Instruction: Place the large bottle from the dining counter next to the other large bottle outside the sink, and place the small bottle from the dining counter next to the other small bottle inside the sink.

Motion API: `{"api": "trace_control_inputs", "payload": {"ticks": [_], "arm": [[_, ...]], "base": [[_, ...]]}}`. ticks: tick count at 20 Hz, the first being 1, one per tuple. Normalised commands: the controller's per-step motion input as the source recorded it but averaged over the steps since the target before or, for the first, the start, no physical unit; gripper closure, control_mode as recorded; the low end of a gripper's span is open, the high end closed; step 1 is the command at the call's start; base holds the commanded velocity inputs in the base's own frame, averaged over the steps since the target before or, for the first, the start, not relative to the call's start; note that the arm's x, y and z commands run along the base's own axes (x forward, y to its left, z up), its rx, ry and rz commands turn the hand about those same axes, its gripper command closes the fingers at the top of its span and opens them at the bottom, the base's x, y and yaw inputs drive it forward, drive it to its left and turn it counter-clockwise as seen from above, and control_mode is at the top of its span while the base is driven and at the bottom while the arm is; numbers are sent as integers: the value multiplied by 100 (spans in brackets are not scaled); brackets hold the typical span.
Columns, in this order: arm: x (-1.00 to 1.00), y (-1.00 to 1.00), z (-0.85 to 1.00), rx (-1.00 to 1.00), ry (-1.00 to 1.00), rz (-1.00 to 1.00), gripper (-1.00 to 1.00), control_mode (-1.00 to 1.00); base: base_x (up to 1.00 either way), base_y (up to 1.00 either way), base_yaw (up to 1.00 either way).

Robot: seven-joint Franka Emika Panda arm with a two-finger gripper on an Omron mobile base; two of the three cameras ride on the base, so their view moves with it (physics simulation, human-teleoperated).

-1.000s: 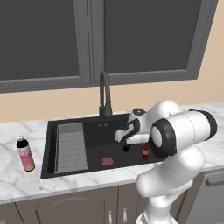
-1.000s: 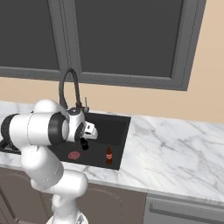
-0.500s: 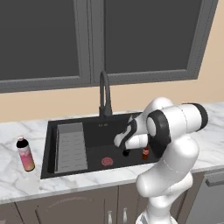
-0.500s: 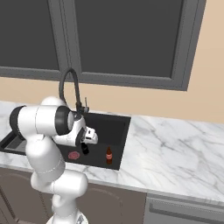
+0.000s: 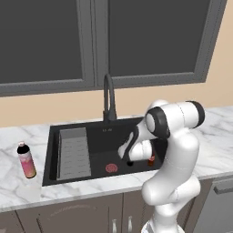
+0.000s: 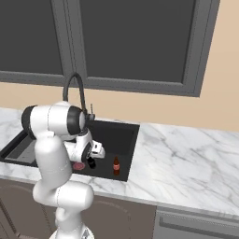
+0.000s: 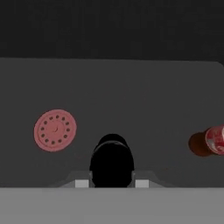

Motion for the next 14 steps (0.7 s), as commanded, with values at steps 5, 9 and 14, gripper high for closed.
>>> {"api": "trace_control_inputs", "payload": {"ticks": [5,9,14], "arm": [[21,0,-31,0,0,0,100,-100],[23,0,-18,0,0,0,100,-100],[30,0,-21,0,0,0,100,-100]], "base": [[0,0,0],[0,0,0],[0,0,0]]}}
